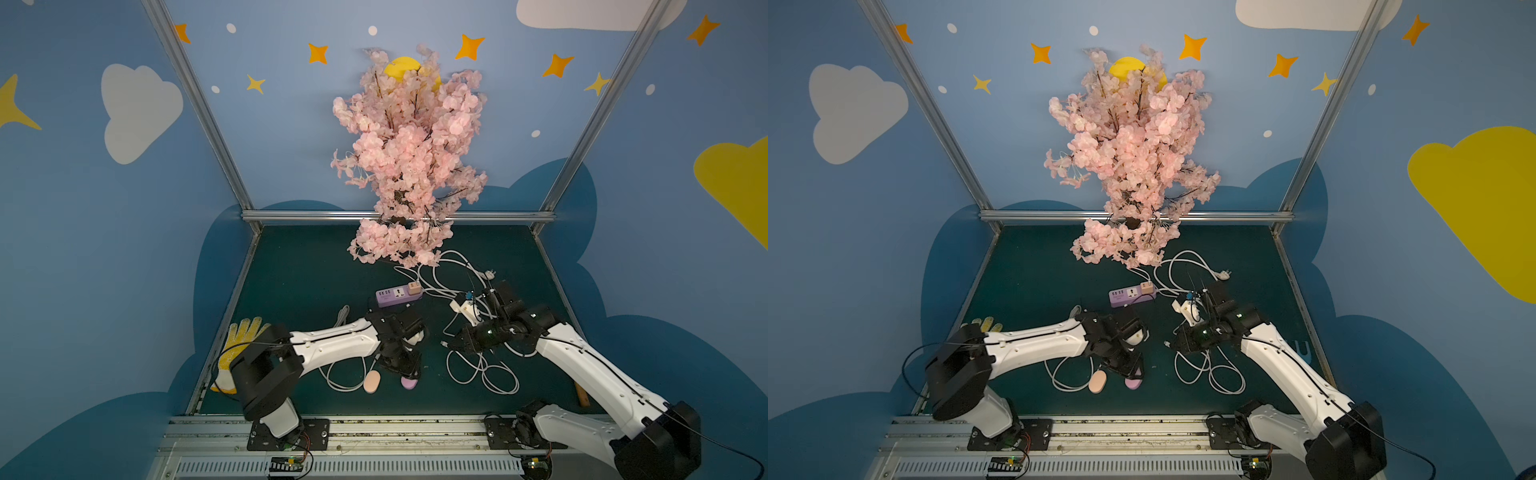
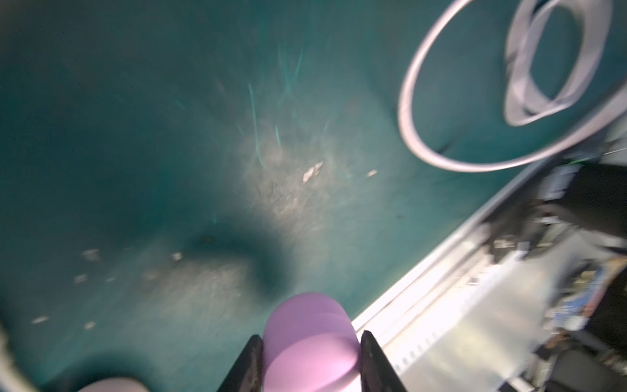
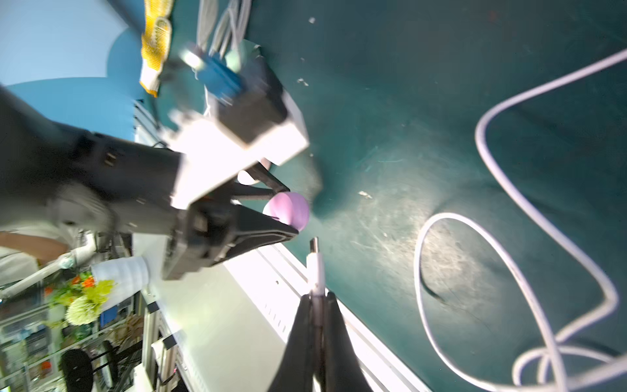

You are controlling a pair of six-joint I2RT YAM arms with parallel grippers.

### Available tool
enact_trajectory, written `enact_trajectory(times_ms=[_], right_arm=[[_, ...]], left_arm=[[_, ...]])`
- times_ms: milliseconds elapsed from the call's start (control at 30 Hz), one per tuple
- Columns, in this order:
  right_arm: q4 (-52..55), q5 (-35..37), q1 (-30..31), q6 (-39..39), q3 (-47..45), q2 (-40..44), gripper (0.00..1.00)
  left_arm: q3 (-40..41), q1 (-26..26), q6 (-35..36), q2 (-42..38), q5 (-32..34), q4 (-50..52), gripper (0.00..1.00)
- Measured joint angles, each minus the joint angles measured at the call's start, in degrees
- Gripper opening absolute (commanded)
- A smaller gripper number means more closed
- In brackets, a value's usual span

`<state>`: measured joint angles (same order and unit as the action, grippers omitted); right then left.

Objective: Charge the bluetooth headset
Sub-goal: Pick up the bluetooth headset from the center of the board.

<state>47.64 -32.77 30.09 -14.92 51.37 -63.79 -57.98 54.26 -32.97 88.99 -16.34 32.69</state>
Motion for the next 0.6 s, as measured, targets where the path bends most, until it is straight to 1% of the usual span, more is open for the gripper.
enact_trajectory(times_ms=[167,333,433,600], right_arm=[[-1.09,-3.85,0.66,-1.14,4.15,-2.27,0.0],[-1.6,-7.43,4.02,-1.29,10.14,-4.5,0.0],[-1.53,-8.81,6.69,-0.66,13.73,-5.81,0.0],[-0.44,-10.27,10.47,0.85,18.53,-9.14,0.0]], left_arm=[[6.05,-6.01,-0.26,-13.51,-1.22,-6.86,0.1],[12.92,-10.38,-0.44,-25.03,-3.5,-14.12,0.09],[15.06,-13.0,-0.46,-29.51,-5.29,-16.02,0.08],[15.28,-15.63,-0.46,-32.24,-8.98,-18.25,0.05]])
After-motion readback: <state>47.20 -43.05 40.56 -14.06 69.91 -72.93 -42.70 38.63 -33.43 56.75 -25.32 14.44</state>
